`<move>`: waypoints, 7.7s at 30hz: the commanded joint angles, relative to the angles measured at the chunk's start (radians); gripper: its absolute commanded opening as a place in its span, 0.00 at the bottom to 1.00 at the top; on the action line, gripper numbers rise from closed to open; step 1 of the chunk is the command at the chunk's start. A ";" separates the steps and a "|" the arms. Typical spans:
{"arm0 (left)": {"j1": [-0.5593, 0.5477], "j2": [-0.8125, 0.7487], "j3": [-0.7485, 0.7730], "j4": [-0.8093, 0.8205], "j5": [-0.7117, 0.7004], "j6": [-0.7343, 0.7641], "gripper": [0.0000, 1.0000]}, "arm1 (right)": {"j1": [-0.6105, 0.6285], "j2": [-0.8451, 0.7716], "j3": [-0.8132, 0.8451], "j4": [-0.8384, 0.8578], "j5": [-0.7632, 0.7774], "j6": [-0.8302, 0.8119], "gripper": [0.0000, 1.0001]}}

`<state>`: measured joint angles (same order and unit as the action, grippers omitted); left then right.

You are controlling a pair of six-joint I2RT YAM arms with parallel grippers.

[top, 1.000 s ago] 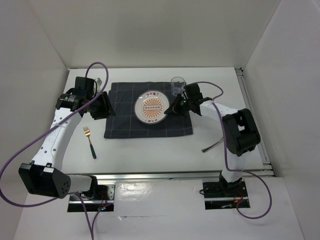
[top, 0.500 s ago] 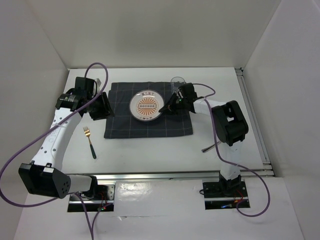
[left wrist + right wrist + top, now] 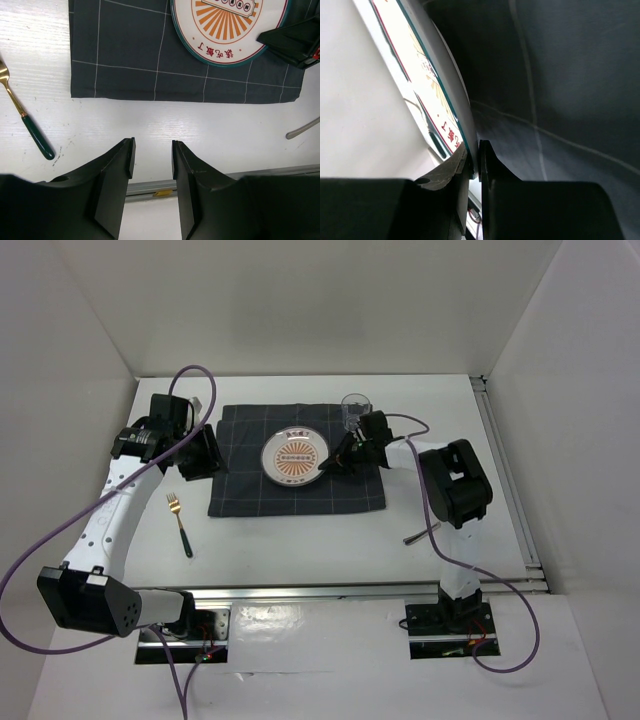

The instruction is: Set the dinner table for one person

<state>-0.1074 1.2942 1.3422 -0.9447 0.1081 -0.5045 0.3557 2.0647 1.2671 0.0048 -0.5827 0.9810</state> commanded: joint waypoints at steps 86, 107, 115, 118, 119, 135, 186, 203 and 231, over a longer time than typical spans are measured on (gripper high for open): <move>0.332 0.197 -0.123 0.006 -0.289 -0.117 0.00 | 0.012 -0.742 -0.141 -0.555 0.365 -0.384 1.00; -0.100 0.732 0.327 -0.013 -0.258 0.069 0.00 | -0.080 -0.864 -0.167 -0.695 0.445 -0.361 1.00; -0.118 0.818 0.331 -0.002 -0.280 0.047 0.00 | -0.080 -0.865 -0.212 -0.778 0.553 -0.274 1.00; -0.118 0.856 0.359 -0.002 -0.282 0.037 0.00 | -0.080 -0.844 -0.250 -0.819 0.596 -0.217 1.00; -0.118 0.867 0.370 -0.002 -0.281 0.037 0.00 | -0.080 -0.844 -0.262 -0.830 0.628 -0.196 1.00; -0.118 0.800 0.459 -0.097 -0.294 0.037 0.45 | -0.089 -1.015 -0.511 -1.054 0.742 0.248 0.94; -0.149 0.386 0.446 -0.189 -0.185 0.044 0.46 | -0.319 -0.713 -0.246 -0.713 0.727 -0.385 0.00; -0.149 0.386 0.423 -0.178 -0.212 0.035 0.46 | 0.075 -0.433 0.043 -0.784 0.420 -0.673 0.02; -0.149 0.327 0.353 -0.178 -0.251 0.035 0.46 | 0.229 -0.212 0.069 -0.689 0.598 -0.677 0.47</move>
<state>-0.2558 1.6497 1.7073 -1.1240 -0.1371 -0.4740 0.5800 1.8385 1.3289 -0.7143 -0.0345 0.3161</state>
